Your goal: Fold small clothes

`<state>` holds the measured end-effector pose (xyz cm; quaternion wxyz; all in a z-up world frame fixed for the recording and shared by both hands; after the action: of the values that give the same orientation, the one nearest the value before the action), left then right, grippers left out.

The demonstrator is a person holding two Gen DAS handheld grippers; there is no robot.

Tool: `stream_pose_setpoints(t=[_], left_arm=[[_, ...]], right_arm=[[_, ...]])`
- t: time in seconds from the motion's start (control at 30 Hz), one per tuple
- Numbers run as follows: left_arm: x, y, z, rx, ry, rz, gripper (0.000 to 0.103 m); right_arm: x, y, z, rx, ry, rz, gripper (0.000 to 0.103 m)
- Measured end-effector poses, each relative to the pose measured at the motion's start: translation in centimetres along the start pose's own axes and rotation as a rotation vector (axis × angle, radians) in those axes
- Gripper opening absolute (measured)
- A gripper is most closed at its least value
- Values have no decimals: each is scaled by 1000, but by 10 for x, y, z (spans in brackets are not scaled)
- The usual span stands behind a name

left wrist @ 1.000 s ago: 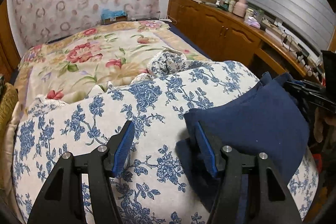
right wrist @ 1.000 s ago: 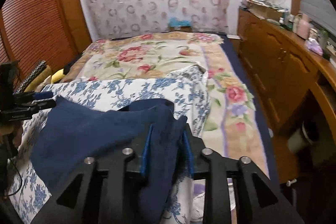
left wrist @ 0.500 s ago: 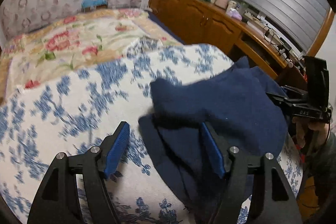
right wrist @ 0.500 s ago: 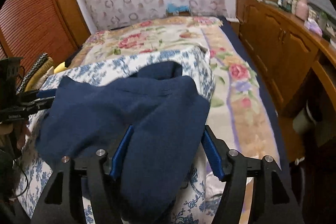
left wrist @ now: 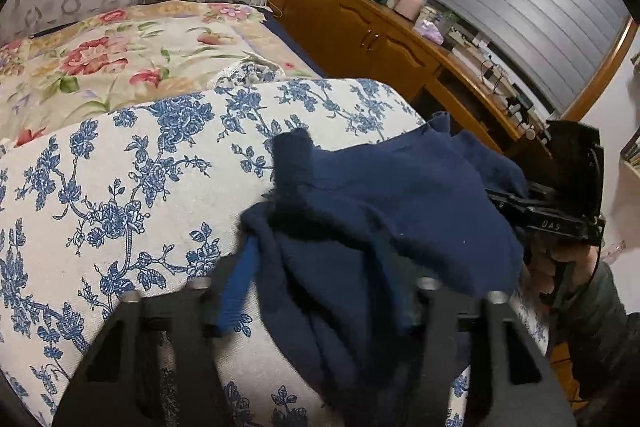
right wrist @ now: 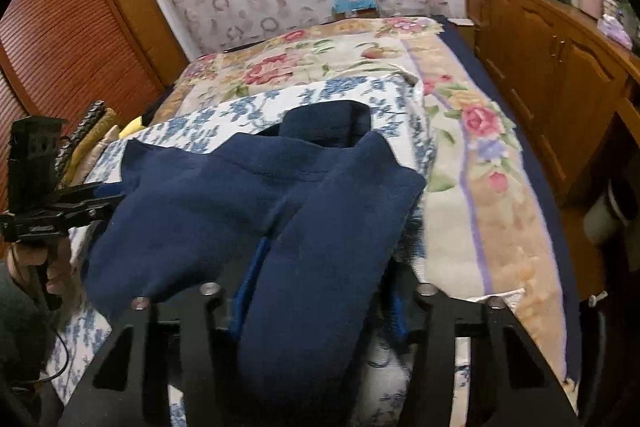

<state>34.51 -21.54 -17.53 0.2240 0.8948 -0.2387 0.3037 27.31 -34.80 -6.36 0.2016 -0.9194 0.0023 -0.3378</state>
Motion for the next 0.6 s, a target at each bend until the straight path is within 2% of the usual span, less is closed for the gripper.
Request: stream_pose_setpoints(t=[0.07, 0.13, 0.27, 0.37, 0.6], left_arm=[[0, -3, -2, -34, 4, -26, 23], [3, 0, -12, -39, 34, -18, 13], [11, 14, -46, -31, 116, 27, 12], [17, 20, -73, 4, 177, 59, 11], [17, -12, -156, 123, 323, 34, 11]], right_arm=[[-1, -2, 3, 17, -2, -22, 33], [1, -3, 2, 30, 8, -35, 25], [6, -13, -16, 56, 79, -73, 23], [13, -33, -34, 73, 145, -126, 22], [39, -100, -45, 143, 230, -266, 22]])
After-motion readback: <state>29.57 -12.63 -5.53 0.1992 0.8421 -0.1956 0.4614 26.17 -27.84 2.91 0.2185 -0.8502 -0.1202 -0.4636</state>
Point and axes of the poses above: each gripper's, at about its wrist camera, not at the fingertips, and z roughly the way its jaws point, y to its right, x to its top, the point moved 9 cm from there along z, roughly the way its jaws point, and after that the axes turned 13 degrees about z, right-handed, at the moved point
